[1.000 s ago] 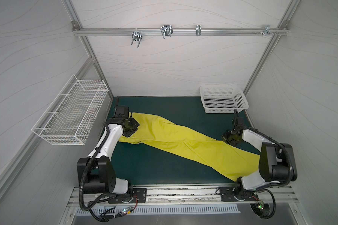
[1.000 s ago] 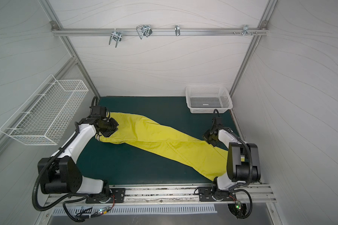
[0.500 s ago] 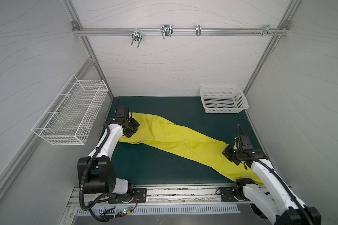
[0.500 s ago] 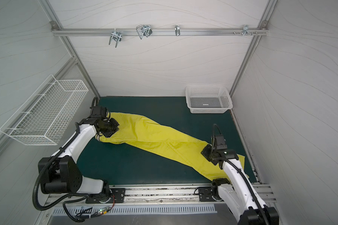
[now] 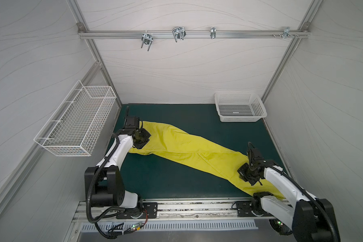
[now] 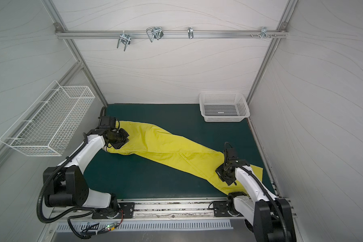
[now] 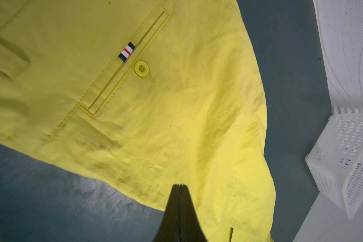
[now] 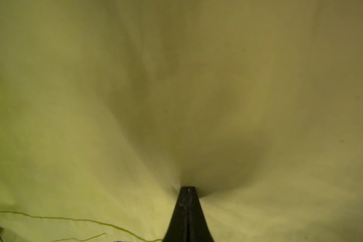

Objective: Roll up the long pants
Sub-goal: Adjust the long pant at the center of the board.

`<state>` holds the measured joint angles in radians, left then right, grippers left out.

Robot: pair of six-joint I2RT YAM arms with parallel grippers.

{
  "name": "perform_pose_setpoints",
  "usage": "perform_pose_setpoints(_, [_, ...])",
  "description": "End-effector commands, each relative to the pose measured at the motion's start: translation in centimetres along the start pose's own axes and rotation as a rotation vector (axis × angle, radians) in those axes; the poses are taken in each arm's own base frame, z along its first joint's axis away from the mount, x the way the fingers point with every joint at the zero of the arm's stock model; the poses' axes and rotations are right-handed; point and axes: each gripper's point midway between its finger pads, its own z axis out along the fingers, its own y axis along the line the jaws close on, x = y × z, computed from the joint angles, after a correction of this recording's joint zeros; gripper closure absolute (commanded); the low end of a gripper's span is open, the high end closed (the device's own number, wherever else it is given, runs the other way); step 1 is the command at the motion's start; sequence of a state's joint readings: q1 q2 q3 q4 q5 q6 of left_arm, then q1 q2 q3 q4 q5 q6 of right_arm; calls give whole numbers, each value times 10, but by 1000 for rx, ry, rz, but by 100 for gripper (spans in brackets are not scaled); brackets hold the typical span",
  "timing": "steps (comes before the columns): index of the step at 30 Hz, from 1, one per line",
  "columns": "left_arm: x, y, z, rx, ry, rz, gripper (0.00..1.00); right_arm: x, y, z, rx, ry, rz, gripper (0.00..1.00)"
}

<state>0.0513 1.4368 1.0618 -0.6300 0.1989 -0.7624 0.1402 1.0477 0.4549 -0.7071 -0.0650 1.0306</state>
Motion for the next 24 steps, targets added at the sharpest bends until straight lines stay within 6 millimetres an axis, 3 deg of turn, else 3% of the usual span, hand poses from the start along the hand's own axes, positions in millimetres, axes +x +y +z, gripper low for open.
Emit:
perform_pose_setpoints(1, [-15,-19,-14,36,-43,23,100,-32,-1,5,-4,-114,93,100])
perform_pose_setpoints(8, [-24,-27,-18,31,-54,35,100,-91,1,-4,-24,-177,155,100])
perform_pose_setpoints(13, [-28,-31,-13,30,-44,29,100,-119,13,20,-20,-76,174,100])
perform_pose_setpoints(18, [-33,-36,-13,20,-38,43,100,-131,21,40,-22,-20,220,100])
perform_pose_setpoints(24, [-39,-39,-18,22,-47,57,100,-140,29,51,-25,-4,246,100])
